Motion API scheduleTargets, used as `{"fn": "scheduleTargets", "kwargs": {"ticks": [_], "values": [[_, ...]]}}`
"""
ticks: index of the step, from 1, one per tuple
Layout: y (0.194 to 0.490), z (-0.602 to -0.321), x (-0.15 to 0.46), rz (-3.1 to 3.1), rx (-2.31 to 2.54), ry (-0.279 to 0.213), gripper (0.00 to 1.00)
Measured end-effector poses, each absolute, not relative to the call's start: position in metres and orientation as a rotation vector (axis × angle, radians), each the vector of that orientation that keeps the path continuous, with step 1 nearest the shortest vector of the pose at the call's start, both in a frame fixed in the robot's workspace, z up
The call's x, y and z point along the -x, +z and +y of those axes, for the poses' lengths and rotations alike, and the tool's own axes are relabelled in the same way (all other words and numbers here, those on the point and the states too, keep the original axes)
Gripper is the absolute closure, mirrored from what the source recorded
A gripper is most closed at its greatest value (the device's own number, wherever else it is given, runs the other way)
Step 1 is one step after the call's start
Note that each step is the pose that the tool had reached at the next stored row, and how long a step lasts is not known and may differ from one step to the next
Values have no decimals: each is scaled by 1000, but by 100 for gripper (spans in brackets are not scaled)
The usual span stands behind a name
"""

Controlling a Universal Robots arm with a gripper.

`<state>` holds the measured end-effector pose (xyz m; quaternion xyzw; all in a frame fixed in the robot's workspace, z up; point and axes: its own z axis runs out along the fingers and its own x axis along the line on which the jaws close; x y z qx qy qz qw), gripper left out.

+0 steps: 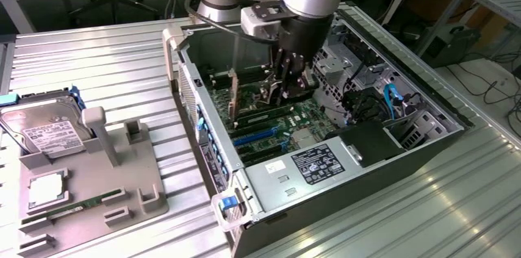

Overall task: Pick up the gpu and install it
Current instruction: 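Insert the gpu into the slot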

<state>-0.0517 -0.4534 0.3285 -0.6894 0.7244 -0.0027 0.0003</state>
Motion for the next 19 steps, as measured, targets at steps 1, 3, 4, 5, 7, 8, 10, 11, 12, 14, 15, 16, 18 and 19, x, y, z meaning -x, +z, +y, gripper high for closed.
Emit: {"fn": "scheduleTargets", "kwargs": {"ticks": [1,3,4,5,7,8,10,11,12,14,15,16,18,19], "values": [[318,-453,52,2251,2187,-4,72],[291,-453,59,2181,2253,0,72],[278,-452,61,2198,2238,1,72],[273,-452,62,2198,2238,2,72],[264,-453,65,2202,2242,11,72],[255,-457,66,2209,2250,27,72],[251,-458,71,2202,2242,12,72],[250,-456,74,2202,2242,12,72],[249,-456,76,2203,2242,12,72],[245,-456,78,2213,2231,13,72],[245,-456,79,2207,2225,2,72],[244,-456,79,2207,2225,2,72],[244,-455,80,2207,2225,2,72],[243,-455,80,2207,2225,2,72]]}}
